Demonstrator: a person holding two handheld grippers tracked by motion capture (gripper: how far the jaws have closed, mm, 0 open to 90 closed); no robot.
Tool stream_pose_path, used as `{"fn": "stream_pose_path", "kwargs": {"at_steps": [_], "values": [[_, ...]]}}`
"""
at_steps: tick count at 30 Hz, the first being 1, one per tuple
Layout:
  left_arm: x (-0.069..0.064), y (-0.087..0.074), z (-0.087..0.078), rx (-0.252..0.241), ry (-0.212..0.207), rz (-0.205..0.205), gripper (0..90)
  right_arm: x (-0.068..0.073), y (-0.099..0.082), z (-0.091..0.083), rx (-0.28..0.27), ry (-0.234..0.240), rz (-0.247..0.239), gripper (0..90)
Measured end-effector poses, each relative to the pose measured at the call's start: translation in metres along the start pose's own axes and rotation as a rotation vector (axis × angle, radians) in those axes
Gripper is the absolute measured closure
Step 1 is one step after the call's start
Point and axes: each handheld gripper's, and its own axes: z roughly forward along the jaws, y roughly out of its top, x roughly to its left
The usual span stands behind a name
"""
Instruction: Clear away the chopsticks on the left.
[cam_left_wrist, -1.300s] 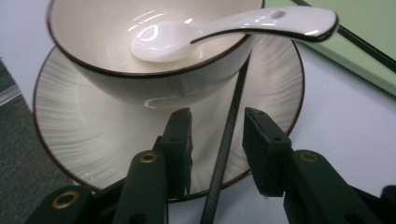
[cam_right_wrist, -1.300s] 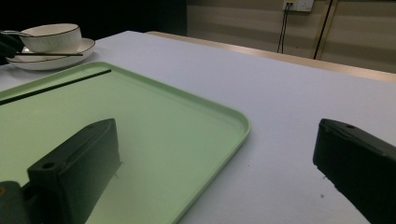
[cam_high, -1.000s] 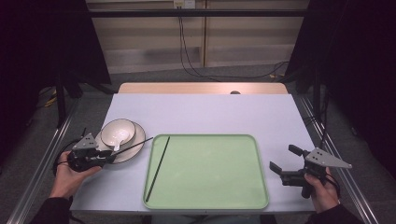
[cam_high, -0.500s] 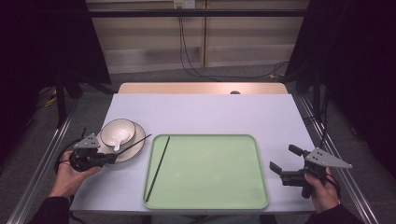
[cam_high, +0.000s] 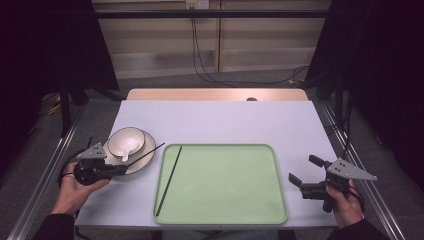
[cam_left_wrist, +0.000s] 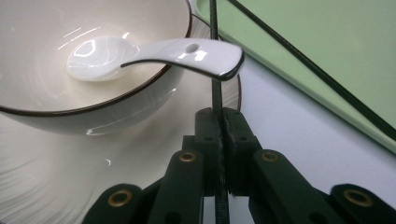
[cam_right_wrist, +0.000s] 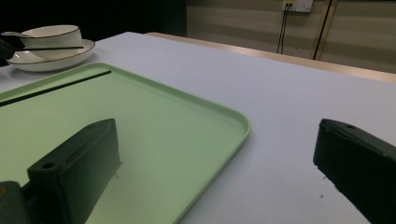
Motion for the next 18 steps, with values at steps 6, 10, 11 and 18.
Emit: {"fn": "stream_pose_path", "kwargs": {"at_steps": [6, 10, 11, 18], "values": [[-0.009, 0.001, -0.004, -0.031, -0.016, -0.013, 85.6, 0.000, 0.000, 0.000, 0.000, 0.001, 0.002, 0.2], [-0.017, -0.001, -0.007, -0.059, -0.003, -0.041, 85.6, 0.000, 0.000, 0.000, 0.002, 0.007, -0.007, 0.1], [-0.017, -0.001, -0.007, -0.059, -0.003, -0.041, 85.7, 0.000, 0.000, 0.000, 0.002, 0.006, -0.006, 0.1], [-0.031, -0.002, -0.014, -0.105, 0.058, -0.095, 85.6, 0.000, 0.000, 0.001, 0.002, -0.003, -0.008, 0.1]]}}
